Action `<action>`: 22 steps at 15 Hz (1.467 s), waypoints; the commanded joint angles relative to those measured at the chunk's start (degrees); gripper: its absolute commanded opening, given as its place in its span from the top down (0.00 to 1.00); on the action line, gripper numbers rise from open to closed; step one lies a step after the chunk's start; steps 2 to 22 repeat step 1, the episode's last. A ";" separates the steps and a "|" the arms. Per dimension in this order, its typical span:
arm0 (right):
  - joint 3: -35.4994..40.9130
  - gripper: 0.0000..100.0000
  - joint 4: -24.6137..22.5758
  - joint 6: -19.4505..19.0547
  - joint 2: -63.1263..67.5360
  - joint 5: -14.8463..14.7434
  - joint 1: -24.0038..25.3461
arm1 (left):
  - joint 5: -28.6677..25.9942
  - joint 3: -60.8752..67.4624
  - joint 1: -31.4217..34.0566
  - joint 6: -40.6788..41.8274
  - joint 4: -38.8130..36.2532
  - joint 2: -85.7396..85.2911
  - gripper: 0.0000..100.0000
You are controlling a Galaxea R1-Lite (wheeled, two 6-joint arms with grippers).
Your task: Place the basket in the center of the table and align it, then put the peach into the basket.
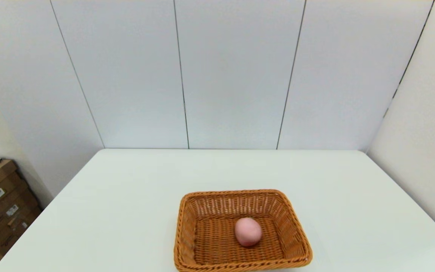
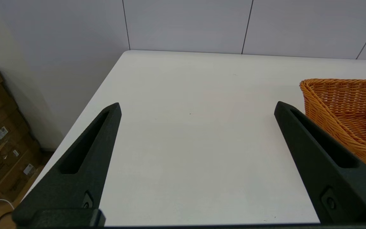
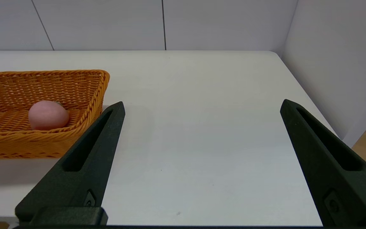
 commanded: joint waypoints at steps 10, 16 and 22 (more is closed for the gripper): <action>0.02 0.00 -0.01 0.00 0.07 0.02 0.02 | 0.03 0.00 0.01 -0.03 0.04 -0.01 0.00; 0.02 0.00 -0.01 0.00 0.07 0.02 0.02 | 0.03 0.00 0.01 -0.03 0.04 -0.01 0.00; 0.02 0.00 -0.01 0.00 0.07 0.02 0.02 | 0.03 0.00 0.01 -0.03 0.04 -0.01 0.00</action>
